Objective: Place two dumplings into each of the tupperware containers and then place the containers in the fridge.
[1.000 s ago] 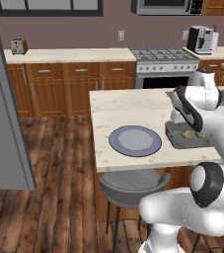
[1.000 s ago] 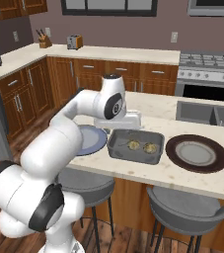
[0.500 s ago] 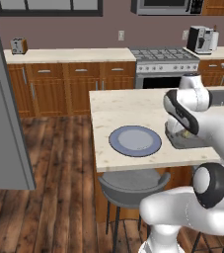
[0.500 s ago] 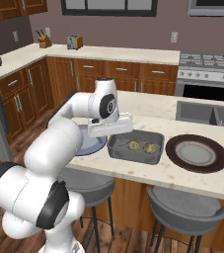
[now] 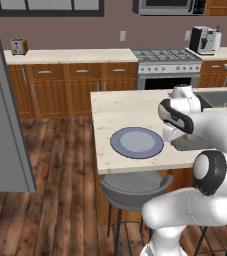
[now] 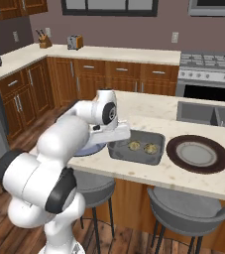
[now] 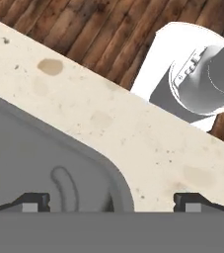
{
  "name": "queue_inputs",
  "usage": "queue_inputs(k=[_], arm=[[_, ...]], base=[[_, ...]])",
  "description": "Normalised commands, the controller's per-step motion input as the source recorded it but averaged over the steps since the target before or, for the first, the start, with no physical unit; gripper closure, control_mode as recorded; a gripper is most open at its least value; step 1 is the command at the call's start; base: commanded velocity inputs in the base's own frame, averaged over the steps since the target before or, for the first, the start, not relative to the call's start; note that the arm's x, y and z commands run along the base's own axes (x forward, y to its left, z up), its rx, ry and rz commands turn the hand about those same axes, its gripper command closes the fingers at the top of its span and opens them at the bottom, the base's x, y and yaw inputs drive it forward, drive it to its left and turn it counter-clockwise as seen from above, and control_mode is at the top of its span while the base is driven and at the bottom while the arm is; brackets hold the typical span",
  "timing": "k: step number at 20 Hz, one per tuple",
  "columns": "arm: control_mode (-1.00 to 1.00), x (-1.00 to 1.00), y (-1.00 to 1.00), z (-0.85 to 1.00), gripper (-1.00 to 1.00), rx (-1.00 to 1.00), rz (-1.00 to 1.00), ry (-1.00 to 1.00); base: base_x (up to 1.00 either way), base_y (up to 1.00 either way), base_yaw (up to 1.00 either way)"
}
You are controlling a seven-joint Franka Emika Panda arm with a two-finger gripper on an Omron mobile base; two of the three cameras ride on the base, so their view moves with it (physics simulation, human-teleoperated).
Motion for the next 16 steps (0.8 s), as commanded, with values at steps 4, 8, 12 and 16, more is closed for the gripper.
queue_inputs(k=[4,8,12,16], arm=[[-1.0,0.66,0.0,-0.52,-1.0,0.03,0.21,-0.03],[-1.0,0.74,0.0,-0.28,-1.0,0.01,0.29,-0.05],[-1.0,0.21,-0.08,-0.24,1.0,0.01,0.22,0.0],[-1.0,0.0,-0.34,-0.16,1.0,0.06,0.19,0.0]], base=[[0.0,0.0,0.0],[0.0,0.0,0.0],[0.0,0.0,0.0],[0.0,0.0,0.0]])
